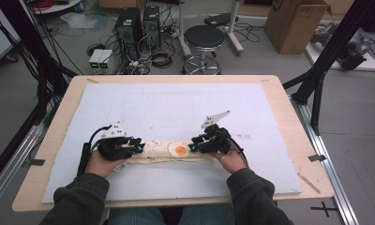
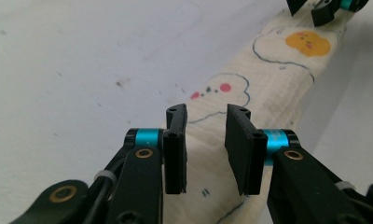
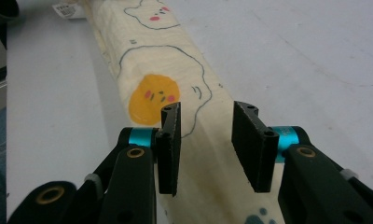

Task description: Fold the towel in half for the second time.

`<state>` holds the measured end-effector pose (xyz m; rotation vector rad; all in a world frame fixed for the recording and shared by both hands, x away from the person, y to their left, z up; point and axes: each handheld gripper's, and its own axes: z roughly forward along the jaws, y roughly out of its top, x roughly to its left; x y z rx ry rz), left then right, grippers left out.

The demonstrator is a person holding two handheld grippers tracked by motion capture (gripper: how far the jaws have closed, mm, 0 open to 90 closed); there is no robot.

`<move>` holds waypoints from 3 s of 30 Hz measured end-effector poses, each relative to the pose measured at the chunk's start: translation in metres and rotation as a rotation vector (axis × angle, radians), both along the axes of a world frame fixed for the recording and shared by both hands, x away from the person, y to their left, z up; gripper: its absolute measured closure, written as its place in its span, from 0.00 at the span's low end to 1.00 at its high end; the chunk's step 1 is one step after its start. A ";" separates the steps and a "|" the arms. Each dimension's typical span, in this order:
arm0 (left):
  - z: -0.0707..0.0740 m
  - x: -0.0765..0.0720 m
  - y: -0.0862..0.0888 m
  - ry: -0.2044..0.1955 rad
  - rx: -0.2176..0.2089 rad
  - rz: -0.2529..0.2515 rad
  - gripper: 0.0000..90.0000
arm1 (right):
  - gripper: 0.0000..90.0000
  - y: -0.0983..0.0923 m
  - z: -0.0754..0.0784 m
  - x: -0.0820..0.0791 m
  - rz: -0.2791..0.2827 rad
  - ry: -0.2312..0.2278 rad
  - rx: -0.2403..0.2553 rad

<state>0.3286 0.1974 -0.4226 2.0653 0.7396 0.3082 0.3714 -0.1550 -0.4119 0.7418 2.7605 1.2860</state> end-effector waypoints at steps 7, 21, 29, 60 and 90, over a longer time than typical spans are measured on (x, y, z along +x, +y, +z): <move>-0.005 -0.005 -0.003 0.013 0.067 -0.020 0.75 | 0.67 0.002 -0.011 -0.007 0.014 0.010 -0.056; -0.016 -0.016 0.006 0.015 0.095 0.007 0.74 | 0.61 -0.010 -0.021 -0.016 -0.003 -0.043 -0.097; -0.017 -0.018 0.005 0.000 0.106 0.008 0.74 | 0.61 -0.017 -0.025 -0.019 -0.008 -0.068 -0.085; -0.006 -0.022 0.021 -0.069 -0.031 0.053 0.58 | 0.44 -0.030 -0.006 -0.021 -0.039 -0.120 0.028; -0.020 -0.018 0.023 0.007 0.065 0.049 0.55 | 0.41 -0.034 -0.026 -0.019 -0.042 -0.099 -0.115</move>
